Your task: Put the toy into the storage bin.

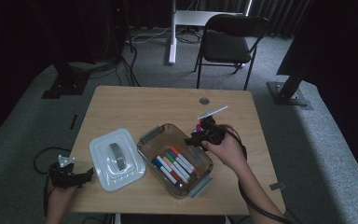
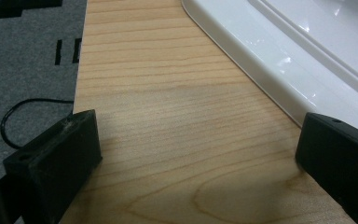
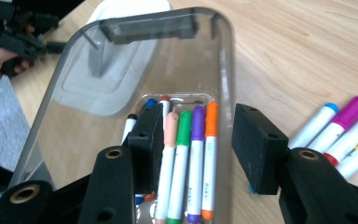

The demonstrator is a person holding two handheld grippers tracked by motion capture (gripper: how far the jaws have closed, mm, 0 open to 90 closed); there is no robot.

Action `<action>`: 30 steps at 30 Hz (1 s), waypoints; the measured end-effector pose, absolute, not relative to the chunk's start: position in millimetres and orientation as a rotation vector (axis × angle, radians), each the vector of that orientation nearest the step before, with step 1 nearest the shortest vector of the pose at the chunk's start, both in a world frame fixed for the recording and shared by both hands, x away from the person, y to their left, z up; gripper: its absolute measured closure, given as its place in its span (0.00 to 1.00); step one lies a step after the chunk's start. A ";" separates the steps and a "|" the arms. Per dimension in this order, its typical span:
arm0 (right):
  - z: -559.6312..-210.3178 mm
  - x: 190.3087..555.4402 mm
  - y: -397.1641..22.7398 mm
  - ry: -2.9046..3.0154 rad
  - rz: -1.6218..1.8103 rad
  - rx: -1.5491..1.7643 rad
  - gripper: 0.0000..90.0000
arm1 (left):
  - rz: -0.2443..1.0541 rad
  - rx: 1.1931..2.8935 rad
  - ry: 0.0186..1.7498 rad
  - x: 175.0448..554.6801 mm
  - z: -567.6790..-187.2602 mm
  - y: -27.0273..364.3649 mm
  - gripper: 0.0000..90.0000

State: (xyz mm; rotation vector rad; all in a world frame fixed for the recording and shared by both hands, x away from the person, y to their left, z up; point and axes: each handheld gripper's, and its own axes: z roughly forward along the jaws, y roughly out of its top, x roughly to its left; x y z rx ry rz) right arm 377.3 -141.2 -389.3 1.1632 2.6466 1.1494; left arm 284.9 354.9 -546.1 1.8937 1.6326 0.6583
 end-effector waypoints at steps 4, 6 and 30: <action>-392.1 385.2 -155.1 2.582 1.191 1.211 0.55 | 0.659 1.892 1.633 284.9 -546.2 354.8 0.01; -394.1 389.3 -161.1 2.558 1.199 1.228 0.55 | 0.658 1.893 1.634 284.9 -546.1 354.8 0.01; -455.3 463.3 -228.4 2.249 1.065 1.629 0.62 | 0.657 1.891 1.634 284.9 -546.2 354.8 0.00</action>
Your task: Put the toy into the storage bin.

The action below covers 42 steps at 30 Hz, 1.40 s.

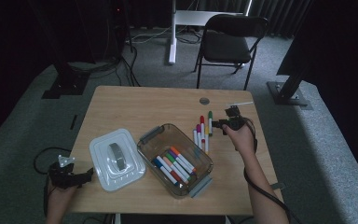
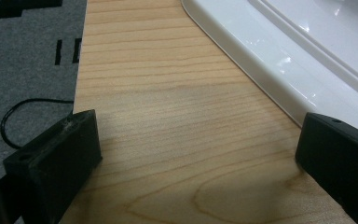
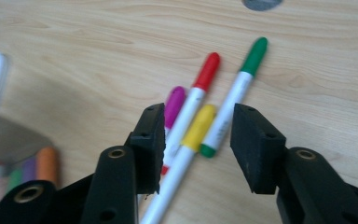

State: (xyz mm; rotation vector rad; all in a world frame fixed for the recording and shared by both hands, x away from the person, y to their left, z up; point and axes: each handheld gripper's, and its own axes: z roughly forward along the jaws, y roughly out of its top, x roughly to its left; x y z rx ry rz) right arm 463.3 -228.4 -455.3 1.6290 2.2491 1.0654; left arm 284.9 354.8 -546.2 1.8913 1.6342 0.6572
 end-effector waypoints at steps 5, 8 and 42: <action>-470.1 484.1 -228.9 2.214 1.027 1.705 0.66 | 0.657 1.891 1.634 284.9 -546.2 354.7 0.01; -475.3 493.3 -226.7 2.208 1.008 1.723 0.67 | 0.657 1.891 1.634 284.9 -546.2 354.7 0.00; -515.6 538.5 -221.4 2.121 0.686 1.922 0.85 | 0.657 1.891 1.634 284.9 -546.2 354.7 0.00</action>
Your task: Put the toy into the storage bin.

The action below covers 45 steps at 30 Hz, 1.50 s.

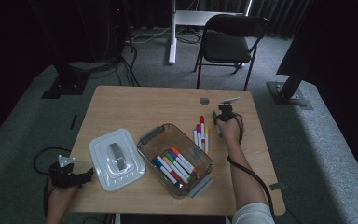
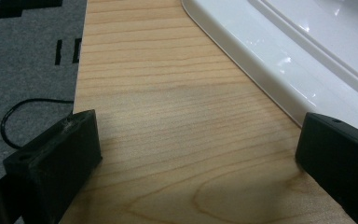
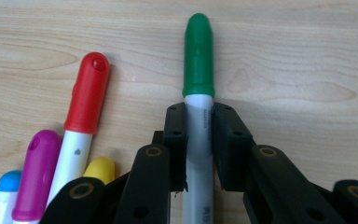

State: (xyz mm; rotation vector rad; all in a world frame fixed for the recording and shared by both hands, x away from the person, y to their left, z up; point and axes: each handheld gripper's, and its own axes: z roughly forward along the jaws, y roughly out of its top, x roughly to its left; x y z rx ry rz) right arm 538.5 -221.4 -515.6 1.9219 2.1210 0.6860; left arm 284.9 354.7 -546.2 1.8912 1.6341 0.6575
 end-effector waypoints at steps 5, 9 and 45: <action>-508.7 532.8 -228.9 2.122 0.708 1.933 0.85 | 0.657 1.891 1.634 284.9 -546.2 354.7 0.00; -498.9 526.8 -236.1 2.118 0.732 1.931 0.85 | 0.657 1.891 1.634 284.9 -546.2 354.7 0.01; -380.7 404.3 -195.5 2.305 1.229 1.519 0.85 | 0.659 1.890 1.636 285.4 -546.2 354.6 0.00</action>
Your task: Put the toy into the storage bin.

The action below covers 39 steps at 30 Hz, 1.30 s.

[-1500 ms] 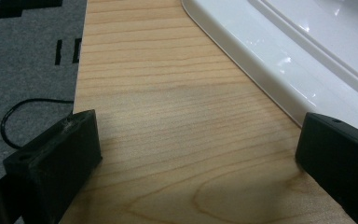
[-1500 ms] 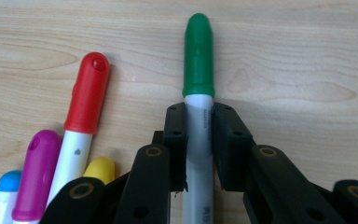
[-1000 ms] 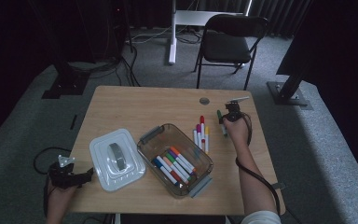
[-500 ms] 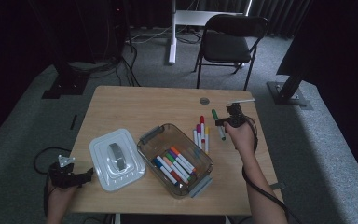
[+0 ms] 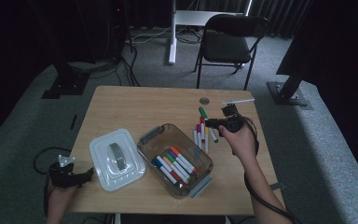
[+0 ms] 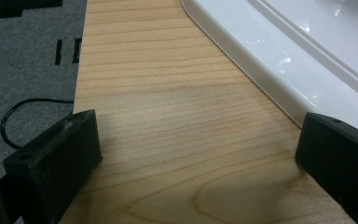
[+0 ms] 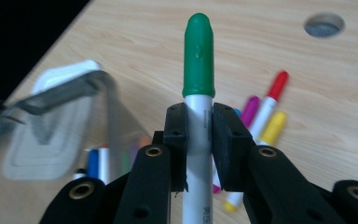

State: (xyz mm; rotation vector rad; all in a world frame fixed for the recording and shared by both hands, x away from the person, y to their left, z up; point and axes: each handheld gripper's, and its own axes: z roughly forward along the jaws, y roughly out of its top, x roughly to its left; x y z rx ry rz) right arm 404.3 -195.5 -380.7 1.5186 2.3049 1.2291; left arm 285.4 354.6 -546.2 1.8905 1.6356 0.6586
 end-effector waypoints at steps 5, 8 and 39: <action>-367.7 387.3 -181.3 2.353 1.294 1.443 0.85 | 0.658 1.889 1.636 285.5 -546.2 354.6 0.01; -362.7 376.7 -169.1 2.405 1.309 1.389 0.85 | 0.659 1.889 1.635 285.5 -546.2 354.6 0.00; -418.0 352.6 -67.2 2.841 1.145 1.196 0.85 | 0.658 1.889 1.635 285.5 -546.2 354.6 0.01</action>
